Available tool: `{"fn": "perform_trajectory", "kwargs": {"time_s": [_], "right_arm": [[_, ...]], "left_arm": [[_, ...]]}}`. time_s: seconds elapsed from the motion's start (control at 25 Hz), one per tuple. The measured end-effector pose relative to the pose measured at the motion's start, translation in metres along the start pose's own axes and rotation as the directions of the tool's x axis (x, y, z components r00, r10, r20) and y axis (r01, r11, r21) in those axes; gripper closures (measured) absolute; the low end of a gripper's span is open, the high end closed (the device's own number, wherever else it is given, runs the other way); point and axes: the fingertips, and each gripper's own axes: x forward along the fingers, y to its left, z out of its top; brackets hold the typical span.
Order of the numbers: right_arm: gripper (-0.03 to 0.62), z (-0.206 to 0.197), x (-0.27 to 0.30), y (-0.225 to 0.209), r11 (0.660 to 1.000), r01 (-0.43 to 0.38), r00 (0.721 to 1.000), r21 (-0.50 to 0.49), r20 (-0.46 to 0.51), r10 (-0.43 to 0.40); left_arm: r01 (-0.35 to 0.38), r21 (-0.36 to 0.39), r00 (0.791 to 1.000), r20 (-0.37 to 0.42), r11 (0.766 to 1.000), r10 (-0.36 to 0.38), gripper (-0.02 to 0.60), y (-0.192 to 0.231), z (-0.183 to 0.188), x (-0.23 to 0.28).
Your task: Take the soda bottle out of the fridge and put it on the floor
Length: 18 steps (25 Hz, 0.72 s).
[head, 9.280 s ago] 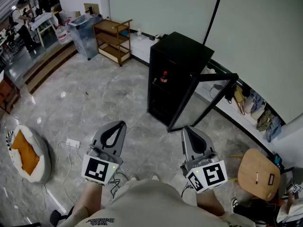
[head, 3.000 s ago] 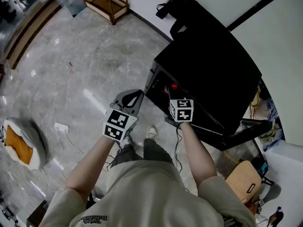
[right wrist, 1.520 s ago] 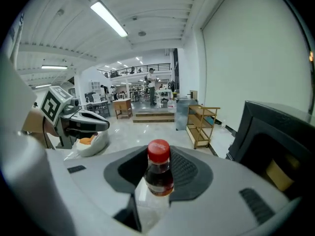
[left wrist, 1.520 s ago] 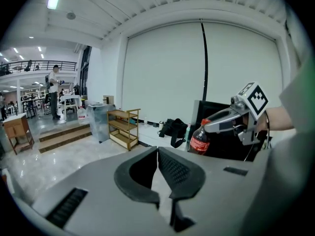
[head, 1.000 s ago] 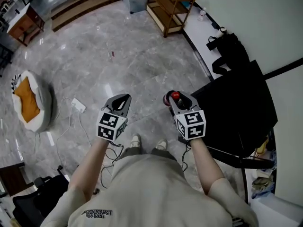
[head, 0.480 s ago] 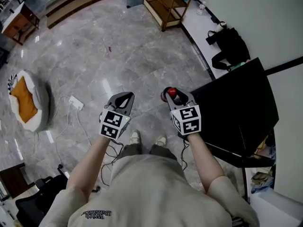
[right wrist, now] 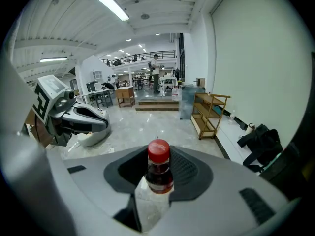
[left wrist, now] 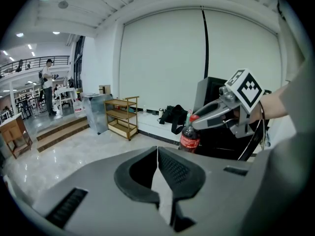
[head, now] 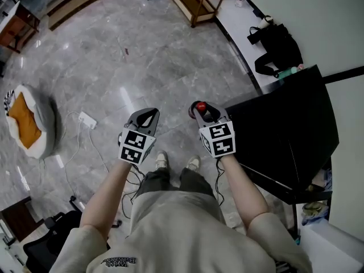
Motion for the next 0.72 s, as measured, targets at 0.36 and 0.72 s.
{"fn": "perform_trajectory", "kwargs": {"time_s": [0.36,0.72], "right_arm": [[0.48,-0.045,0.054,-0.009,0.999,0.013,0.998,0.038,-0.057,-0.011],[0.48,-0.103,0.119,-0.017,0.999,0.034,0.991,0.037,-0.129,-0.029]], "left_arm": [[0.024,-0.007,0.998,-0.062,1.0,-0.024,0.574,0.008,-0.049,0.042],[0.055,-0.01,0.992,-0.111,0.998,-0.055,0.574,0.019,-0.112,0.1]]}}
